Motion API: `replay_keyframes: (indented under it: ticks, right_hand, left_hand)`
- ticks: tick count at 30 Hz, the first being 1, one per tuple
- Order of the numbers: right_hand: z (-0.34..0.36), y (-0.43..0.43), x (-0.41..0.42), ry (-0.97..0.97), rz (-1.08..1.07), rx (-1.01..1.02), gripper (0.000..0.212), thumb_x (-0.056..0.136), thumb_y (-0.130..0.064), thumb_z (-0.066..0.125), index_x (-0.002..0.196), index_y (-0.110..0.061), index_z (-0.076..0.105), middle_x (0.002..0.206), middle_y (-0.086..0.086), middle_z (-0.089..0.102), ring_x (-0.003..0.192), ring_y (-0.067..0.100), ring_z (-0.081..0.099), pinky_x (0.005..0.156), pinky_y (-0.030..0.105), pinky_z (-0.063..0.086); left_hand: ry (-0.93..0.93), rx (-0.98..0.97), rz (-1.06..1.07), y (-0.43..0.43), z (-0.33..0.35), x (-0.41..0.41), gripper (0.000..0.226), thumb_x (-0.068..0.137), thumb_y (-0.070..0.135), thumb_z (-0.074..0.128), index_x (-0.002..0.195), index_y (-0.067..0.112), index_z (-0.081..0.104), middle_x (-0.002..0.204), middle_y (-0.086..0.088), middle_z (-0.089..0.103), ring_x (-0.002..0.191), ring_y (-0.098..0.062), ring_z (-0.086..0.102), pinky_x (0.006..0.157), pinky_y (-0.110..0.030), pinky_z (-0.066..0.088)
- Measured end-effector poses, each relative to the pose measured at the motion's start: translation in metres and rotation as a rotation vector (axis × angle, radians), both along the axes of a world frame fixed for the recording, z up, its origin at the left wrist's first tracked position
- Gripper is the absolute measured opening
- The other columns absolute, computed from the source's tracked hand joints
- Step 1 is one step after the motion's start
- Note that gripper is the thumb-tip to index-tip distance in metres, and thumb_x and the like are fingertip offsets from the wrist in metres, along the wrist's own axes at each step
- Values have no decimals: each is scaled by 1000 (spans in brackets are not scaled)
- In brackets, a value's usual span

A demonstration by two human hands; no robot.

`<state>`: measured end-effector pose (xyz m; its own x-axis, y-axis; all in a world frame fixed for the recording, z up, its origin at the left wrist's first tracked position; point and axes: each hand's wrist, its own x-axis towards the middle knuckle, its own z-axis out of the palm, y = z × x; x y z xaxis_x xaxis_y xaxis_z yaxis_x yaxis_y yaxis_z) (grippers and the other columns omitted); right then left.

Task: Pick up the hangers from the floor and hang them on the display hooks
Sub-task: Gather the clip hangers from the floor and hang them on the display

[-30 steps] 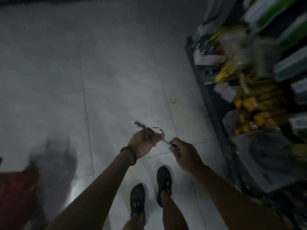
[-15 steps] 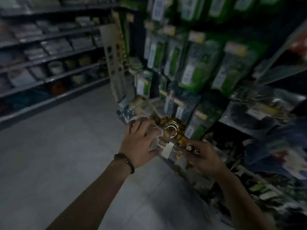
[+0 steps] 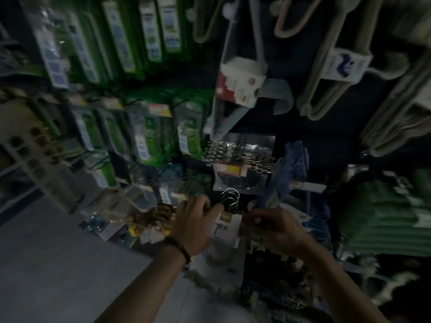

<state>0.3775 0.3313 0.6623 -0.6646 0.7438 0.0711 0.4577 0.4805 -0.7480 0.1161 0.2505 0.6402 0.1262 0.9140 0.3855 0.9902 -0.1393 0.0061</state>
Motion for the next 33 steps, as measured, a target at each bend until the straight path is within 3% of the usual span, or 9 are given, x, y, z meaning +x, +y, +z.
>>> replay_keyframes:
  ticks: [6, 9, 13, 17, 21, 23, 25, 28, 33]
  right_hand:
    - [16, 26, -8, -347, -145, 238, 17, 96, -44, 62, 108, -34, 69, 97, -12, 73, 82, 10, 69, 67, 35, 58]
    - [14, 30, -28, -312, -207, 211, 25, 100, -33, 63, 125, -32, 60, 104, -7, 70, 83, 11, 63, 59, 17, 45]
    - [18, 34, -39, -237, -250, 143, 34, 96, -21, 72, 127, -31, 62, 89, -21, 54, 71, -1, 55, 56, 5, 39]
    - [16, 37, -55, -218, -294, 132, 24, 91, -46, 78, 112, -46, 66, 82, -25, 63, 69, -10, 60, 57, 12, 50]
    - [0, 43, -68, -272, -442, 199, 17, 98, -48, 67, 111, -41, 76, 95, -14, 77, 71, 0, 65, 64, 32, 60]
    - [-4, 42, -68, -275, -467, 176, 19, 98, -46, 69, 113, -37, 78, 97, -13, 78, 75, 4, 69, 67, 33, 60]
    - [-9, 40, -70, -263, -482, 178, 17, 97, -41, 71, 112, -36, 79, 96, -13, 78, 71, 2, 67, 64, 29, 58]
    - [-20, 39, -77, -307, -457, 218, 18, 98, -30, 71, 113, -33, 79, 100, -11, 78, 64, -6, 56, 58, 13, 44]
    - [-38, 49, -84, -385, -422, 371, 26, 99, -39, 63, 122, -41, 74, 115, -12, 74, 89, 12, 71, 67, 31, 59]
  left_hand:
    - [-164, -68, 24, 62, -2, 10, 31, 89, 39, 60, 118, 29, 55, 108, 2, 54, 96, -20, 47, 87, -40, 46]
    - [-118, -69, -141, 82, -6, -1, 51, 79, 25, 81, 119, 25, 51, 114, -7, 49, 95, -30, 48, 78, -44, 44]
    - [-153, -265, -318, 92, -8, -25, 77, 70, 76, 73, 122, 26, 46, 130, -6, 34, 110, -30, 40, 88, -42, 43]
    - [-197, -337, -405, 105, -17, -44, 82, 74, 88, 64, 129, 29, 46, 141, -5, 32, 126, -34, 39, 100, -50, 45]
    - [-779, -200, -346, 120, -12, -52, 49, 91, 72, 57, 116, 30, 53, 119, 3, 53, 107, -16, 56, 88, -27, 46]
    - [-1028, -70, -90, 134, -7, -57, 42, 95, 62, 61, 110, 23, 55, 104, -2, 59, 96, -22, 62, 80, -34, 49]
    - [-1070, -103, 40, 151, -4, -65, 34, 95, 50, 67, 105, 20, 56, 99, -5, 62, 94, -28, 62, 80, -44, 52]
    - [-1163, -386, 11, 164, 10, -67, 31, 96, 43, 72, 119, 25, 61, 107, 9, 67, 106, -20, 66, 86, -36, 53]
    - [-1149, -390, -260, 162, 29, -64, 62, 87, 13, 84, 136, 32, 52, 121, 15, 67, 110, 1, 66, 86, -14, 55]
